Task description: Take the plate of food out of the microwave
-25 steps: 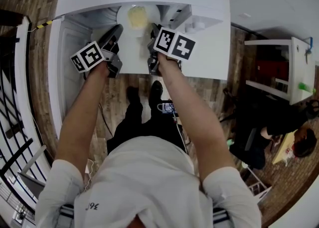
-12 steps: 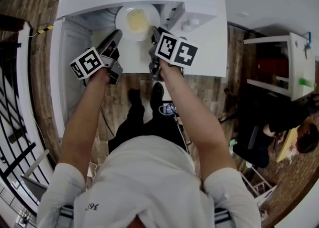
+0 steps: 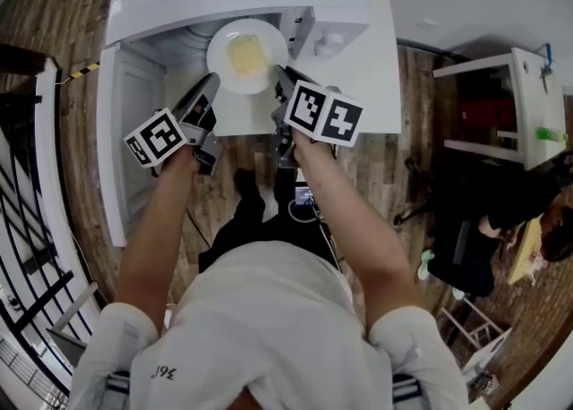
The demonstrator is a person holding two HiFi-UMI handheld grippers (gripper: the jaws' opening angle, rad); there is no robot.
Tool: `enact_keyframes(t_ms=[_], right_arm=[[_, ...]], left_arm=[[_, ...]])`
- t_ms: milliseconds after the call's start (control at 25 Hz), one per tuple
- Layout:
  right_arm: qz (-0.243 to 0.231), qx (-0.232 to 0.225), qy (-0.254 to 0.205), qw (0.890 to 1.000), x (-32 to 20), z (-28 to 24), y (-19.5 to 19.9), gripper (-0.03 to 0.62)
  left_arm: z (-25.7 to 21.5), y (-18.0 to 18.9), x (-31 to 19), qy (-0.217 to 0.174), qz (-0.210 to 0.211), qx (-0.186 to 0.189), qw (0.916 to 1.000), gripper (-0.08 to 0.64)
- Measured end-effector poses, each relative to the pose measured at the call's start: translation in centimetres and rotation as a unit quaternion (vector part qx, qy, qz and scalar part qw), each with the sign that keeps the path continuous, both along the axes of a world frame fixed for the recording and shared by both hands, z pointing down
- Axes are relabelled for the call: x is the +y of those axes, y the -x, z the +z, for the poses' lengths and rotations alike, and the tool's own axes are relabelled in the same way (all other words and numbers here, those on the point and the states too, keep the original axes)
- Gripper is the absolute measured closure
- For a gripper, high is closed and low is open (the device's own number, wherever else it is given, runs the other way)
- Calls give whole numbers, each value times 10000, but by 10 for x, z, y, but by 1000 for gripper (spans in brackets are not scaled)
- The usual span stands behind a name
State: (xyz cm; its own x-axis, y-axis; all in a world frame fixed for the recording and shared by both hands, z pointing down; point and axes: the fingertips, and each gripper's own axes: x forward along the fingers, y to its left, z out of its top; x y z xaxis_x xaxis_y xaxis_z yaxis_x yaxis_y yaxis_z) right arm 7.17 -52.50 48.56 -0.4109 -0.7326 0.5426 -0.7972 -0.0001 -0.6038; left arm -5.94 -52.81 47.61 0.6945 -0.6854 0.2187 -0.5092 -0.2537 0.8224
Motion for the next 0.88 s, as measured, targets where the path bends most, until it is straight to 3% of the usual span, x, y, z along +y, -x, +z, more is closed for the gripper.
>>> enact_keyframes(t_ms=[320, 440, 520, 640, 880], right_arm=[[271, -221, 63, 9994, 44, -22, -13, 520], [342, -252, 58, 9991, 58, -32, -17, 520], [388, -267, 35, 9989, 68, -40, -19, 520], [447, -288, -24, 9986, 81, -51, -23, 520], [558, -284, -135, 9980, 105, -72, -25, 520]], left_arm=[[-28, -10, 38, 65, 198, -98, 9997, 508], [-39, -15, 51, 71, 302, 36, 9995, 509], [-43, -14, 61, 133, 320, -99, 9994, 509], [-58, -21, 72, 14, 485, 39, 9988, 509], [-70, -17, 94, 132, 492, -138, 9986, 511]])
